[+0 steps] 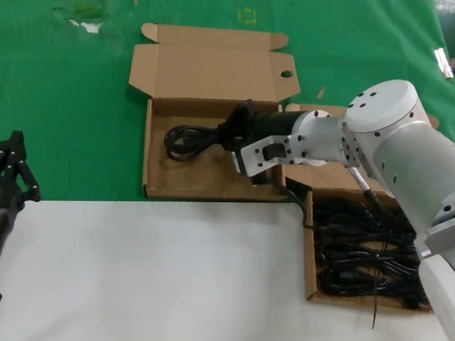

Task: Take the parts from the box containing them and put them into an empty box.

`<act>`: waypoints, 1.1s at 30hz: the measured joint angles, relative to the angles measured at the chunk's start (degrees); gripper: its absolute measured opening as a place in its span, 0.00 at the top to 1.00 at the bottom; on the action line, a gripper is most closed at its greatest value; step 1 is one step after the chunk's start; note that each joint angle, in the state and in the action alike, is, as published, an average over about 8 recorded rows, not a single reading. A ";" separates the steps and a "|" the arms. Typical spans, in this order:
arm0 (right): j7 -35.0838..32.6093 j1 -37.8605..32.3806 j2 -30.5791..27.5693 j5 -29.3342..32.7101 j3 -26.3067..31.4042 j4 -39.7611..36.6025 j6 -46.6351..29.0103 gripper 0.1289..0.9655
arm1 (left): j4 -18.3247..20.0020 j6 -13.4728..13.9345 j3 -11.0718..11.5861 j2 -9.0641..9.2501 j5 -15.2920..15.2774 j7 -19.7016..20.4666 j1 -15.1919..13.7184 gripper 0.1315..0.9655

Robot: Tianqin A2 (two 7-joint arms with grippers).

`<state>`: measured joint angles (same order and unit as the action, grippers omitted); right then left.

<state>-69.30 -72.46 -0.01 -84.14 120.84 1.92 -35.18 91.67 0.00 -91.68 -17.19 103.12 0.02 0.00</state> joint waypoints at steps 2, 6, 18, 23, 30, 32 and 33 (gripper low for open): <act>-0.25 0.21 0.00 -0.74 0.50 0.08 0.20 0.94 | 0.00 0.00 0.00 0.00 0.00 0.00 0.00 0.99; -0.55 0.53 0.01 -2.13 1.47 0.17 0.41 0.92 | 0.00 0.00 0.00 0.00 0.00 0.00 0.00 0.99; -0.18 0.88 0.01 -5.22 2.23 0.08 0.54 0.78 | 0.00 0.00 0.00 0.00 0.00 0.00 0.00 0.99; 3.54 0.51 -0.01 -6.45 0.06 -0.33 -0.21 0.70 | 0.00 0.00 0.00 0.00 0.00 0.00 0.00 0.99; 9.04 0.12 -0.65 -8.14 -4.50 -0.73 -0.74 0.54 | 0.00 0.00 0.00 0.00 0.00 0.00 0.00 0.99; 9.91 0.08 -1.04 -8.60 -5.73 -0.67 -0.81 0.54 | 0.00 0.00 0.00 0.00 0.00 0.00 0.00 0.99; 10.26 0.08 -1.28 -8.82 -6.31 -0.61 -0.88 0.54 | 0.00 0.00 0.00 0.00 0.00 0.00 0.00 0.99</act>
<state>-59.03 -72.38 -1.29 -92.96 114.53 1.32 -36.06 91.67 0.00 -91.68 -17.19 103.12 0.02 0.00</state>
